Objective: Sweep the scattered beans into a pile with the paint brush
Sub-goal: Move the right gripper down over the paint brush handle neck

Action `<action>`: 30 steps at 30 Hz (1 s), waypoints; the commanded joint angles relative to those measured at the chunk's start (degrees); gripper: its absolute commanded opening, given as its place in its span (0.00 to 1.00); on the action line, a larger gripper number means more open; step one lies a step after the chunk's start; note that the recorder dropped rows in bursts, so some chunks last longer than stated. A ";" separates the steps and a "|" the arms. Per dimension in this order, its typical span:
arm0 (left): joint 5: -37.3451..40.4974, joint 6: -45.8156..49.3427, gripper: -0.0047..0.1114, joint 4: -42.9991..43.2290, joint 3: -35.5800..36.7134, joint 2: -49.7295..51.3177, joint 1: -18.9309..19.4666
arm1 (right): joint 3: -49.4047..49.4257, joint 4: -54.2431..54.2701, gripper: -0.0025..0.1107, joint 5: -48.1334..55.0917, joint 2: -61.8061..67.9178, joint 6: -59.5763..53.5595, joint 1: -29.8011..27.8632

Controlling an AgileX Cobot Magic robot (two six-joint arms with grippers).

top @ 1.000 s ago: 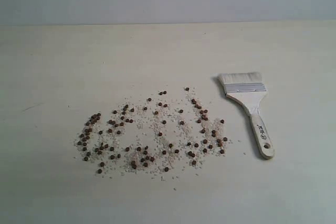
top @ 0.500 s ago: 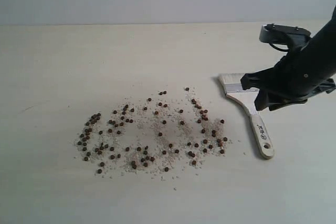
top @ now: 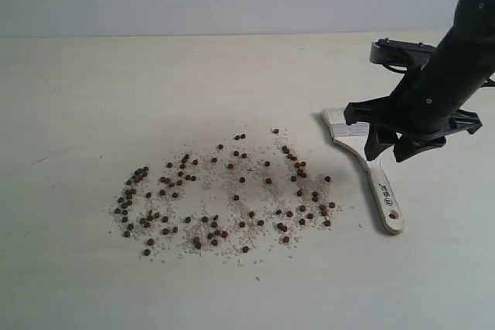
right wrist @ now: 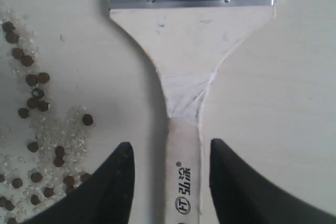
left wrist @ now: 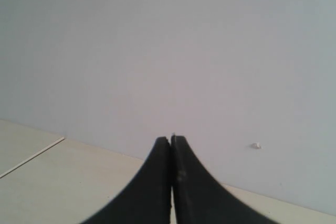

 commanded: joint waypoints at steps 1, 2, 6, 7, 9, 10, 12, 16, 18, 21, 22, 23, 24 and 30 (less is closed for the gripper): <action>0.20 0.17 0.04 -0.35 0.12 -0.32 -0.43 | -3.96 -4.70 0.41 1.93 2.41 3.91 0.99; 0.20 0.17 0.04 -0.35 0.12 -0.32 -0.43 | -4.49 -7.63 0.41 1.93 2.69 5.93 1.71; 0.20 0.17 0.04 -0.35 0.12 -0.32 -0.43 | -7.02 -18.34 0.41 3.67 5.59 17.04 6.09; 0.20 0.17 0.04 -0.35 0.12 -0.32 -0.43 | -7.02 -17.57 0.42 3.67 5.99 17.04 6.09; 0.20 0.17 0.04 -0.35 0.12 -0.32 -0.43 | -7.02 -16.13 0.47 3.24 7.51 15.47 6.09; 0.20 0.17 0.04 -0.35 0.12 -0.32 -0.43 | -7.02 -16.13 0.47 2.00 8.45 15.47 6.09; 0.20 0.17 0.04 -0.35 0.12 -0.32 -0.43 | -7.02 -15.75 0.47 0.12 9.37 15.47 6.09; 0.20 0.17 0.04 -0.35 0.12 -0.32 -0.43 | -7.02 -15.04 0.47 -1.85 10.44 15.47 6.09; 0.20 0.17 0.04 -0.35 0.12 -0.32 -0.43 | -7.02 -15.04 0.47 -2.75 10.98 15.84 6.09; 0.20 0.17 0.04 -0.35 0.12 -0.32 -0.43 | -7.02 -15.04 0.46 -4.21 11.12 16.34 6.09; 0.20 0.17 0.04 -0.35 0.12 -0.32 -0.43 | -7.02 -15.04 0.45 -4.49 11.12 16.47 6.09; 0.20 0.17 0.04 -0.35 0.12 -0.32 -0.43 | -7.02 -15.58 0.45 -4.67 11.12 16.47 6.09; 0.20 0.17 0.04 -0.35 0.12 -0.32 -0.43 | -7.02 -16.15 0.45 -4.75 11.12 16.60 6.09; 0.20 0.17 0.04 -0.35 0.12 -0.32 -0.43 | -7.02 -17.85 0.44 -4.75 11.12 16.98 6.09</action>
